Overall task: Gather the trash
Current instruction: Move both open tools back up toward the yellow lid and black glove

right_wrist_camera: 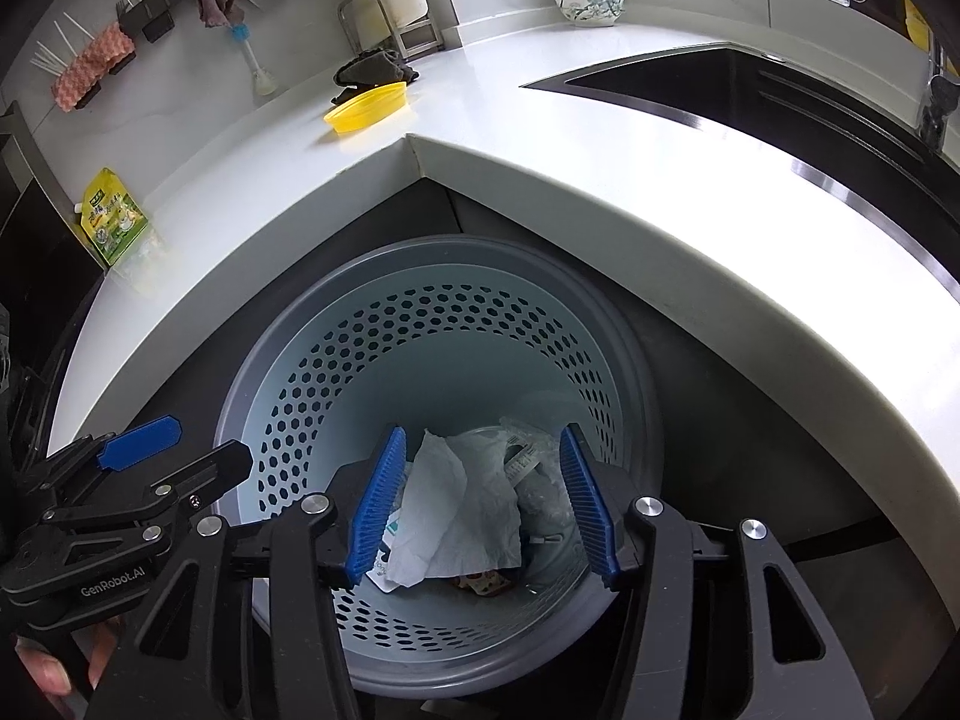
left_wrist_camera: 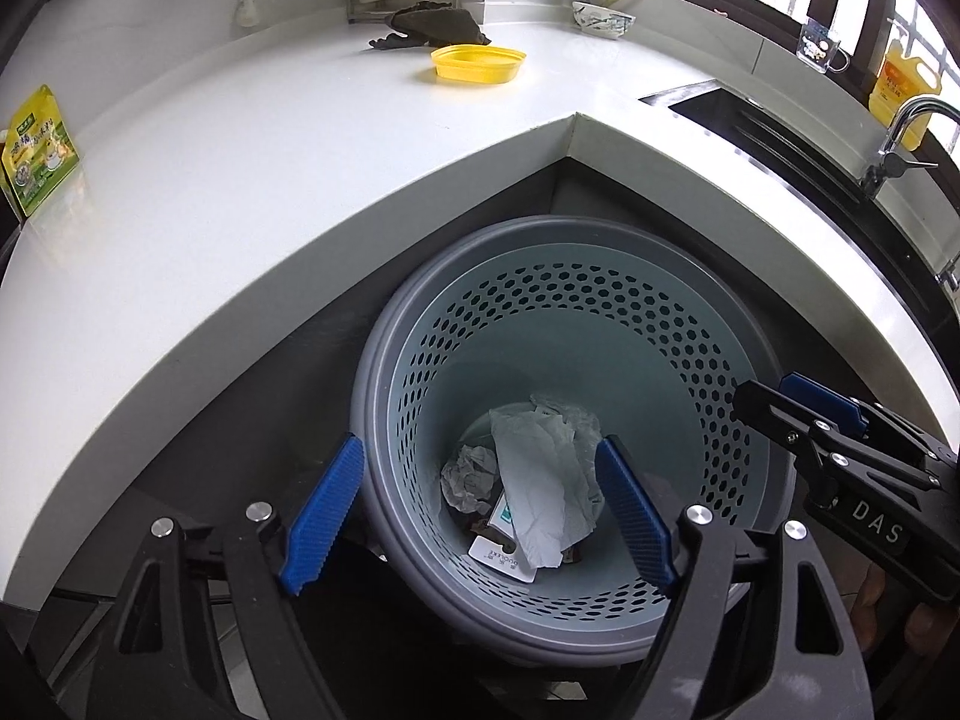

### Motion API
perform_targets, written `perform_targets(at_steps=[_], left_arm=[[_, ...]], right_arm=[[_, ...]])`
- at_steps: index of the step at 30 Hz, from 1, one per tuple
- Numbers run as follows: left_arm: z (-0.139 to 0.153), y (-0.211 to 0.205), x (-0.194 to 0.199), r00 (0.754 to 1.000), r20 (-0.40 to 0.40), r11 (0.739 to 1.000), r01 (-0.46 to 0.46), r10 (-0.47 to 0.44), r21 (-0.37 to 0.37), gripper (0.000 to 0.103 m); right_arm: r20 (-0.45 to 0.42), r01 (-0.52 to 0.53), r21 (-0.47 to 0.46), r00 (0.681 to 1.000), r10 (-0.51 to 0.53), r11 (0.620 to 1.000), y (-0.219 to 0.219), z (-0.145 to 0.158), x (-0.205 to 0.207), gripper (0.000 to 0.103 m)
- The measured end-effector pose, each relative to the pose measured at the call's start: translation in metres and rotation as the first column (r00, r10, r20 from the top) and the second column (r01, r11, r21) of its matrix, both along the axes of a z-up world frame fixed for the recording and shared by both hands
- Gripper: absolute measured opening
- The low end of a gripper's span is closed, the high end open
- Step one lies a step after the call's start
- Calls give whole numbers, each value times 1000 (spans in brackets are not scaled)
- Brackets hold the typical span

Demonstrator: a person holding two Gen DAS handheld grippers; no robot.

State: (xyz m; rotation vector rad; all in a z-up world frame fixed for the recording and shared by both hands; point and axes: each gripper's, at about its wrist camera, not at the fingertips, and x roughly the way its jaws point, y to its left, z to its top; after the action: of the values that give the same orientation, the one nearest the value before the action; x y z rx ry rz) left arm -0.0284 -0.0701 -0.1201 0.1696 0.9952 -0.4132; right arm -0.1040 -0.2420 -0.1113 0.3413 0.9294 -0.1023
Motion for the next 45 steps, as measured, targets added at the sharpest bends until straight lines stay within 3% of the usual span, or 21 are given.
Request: perform_targets(at_steps=[8, 17, 29, 42, 45], left_arm=[[9, 5, 2, 999, 34, 1000, -12, 12, 11, 78], [18, 12, 0, 998, 63, 999, -25, 24, 22, 84], [40, 12, -2, 992, 120, 999, -51, 49, 15, 95], [60, 0, 9, 986, 157, 998, -59, 61, -18, 96], [63, -3, 12, 984, 164, 998, -60, 63, -22, 96]], right_arm=[[11, 9, 18, 1000, -9, 1000, -5, 1, -4, 53], [40, 17, 19, 999, -18, 1000, -7, 7, -8, 62], [102, 12, 11, 995, -13, 1000, -13, 22, -14, 66], [152, 22, 21, 988, -25, 1000, -28, 32, -11, 67], [170, 22, 21, 985, -26, 1000, -30, 36, -9, 72]])
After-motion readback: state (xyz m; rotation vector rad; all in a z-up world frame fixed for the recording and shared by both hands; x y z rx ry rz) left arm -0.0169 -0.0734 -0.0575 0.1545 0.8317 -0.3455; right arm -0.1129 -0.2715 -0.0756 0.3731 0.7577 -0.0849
